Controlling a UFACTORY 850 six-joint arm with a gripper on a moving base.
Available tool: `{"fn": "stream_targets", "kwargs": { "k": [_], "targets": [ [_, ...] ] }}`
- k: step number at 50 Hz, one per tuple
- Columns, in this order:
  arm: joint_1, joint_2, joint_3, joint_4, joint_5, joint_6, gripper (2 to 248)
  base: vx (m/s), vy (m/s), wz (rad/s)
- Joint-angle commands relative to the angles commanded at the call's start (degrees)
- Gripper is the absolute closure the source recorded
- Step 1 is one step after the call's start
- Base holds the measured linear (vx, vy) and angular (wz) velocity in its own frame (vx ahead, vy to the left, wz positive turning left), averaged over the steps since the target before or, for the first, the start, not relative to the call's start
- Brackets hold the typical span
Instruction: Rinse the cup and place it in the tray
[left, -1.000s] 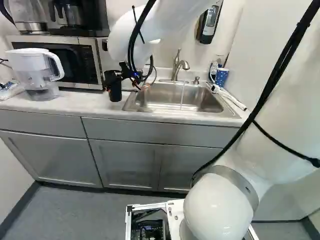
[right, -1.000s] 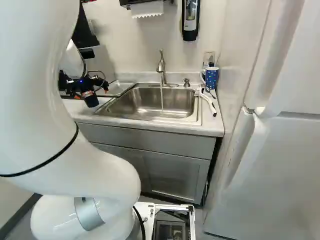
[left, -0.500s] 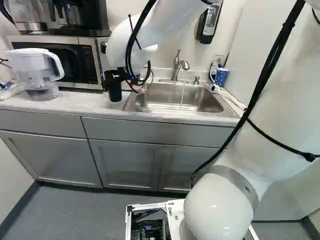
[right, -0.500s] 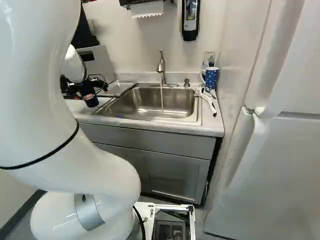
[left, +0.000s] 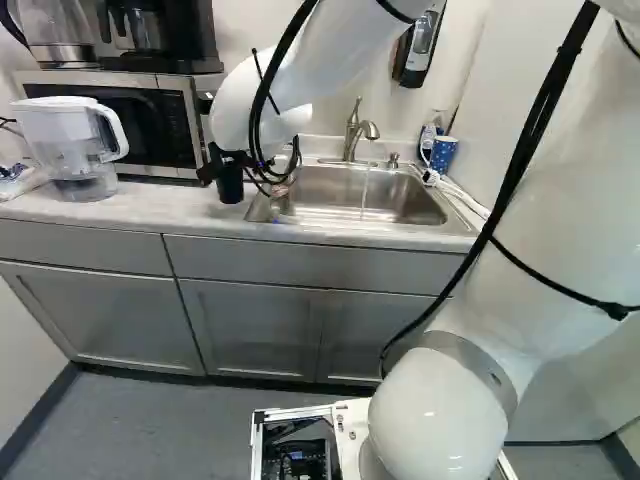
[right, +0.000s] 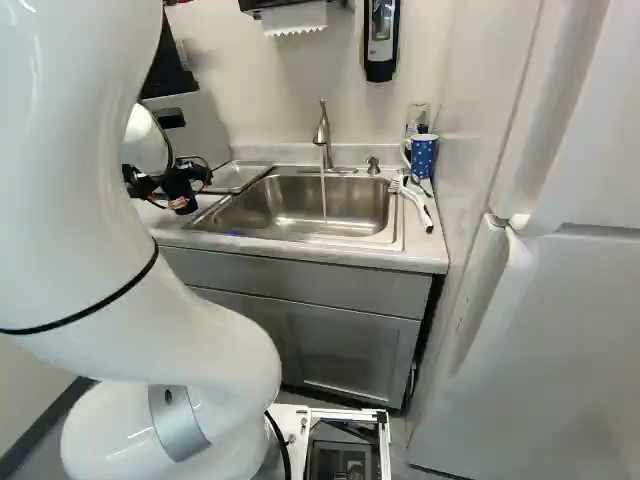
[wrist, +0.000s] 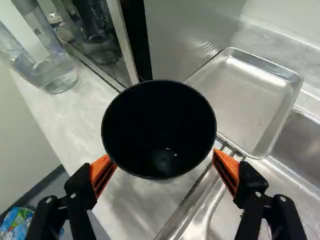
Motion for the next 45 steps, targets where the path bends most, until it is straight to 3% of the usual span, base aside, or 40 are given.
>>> {"fn": "stream_targets", "kwargs": {
  "k": [45],
  "targets": [
    [-0.64,0.25,6.25,-0.13,16.03,0.00,3,0.000,0.000,0.000]
  ]
}}
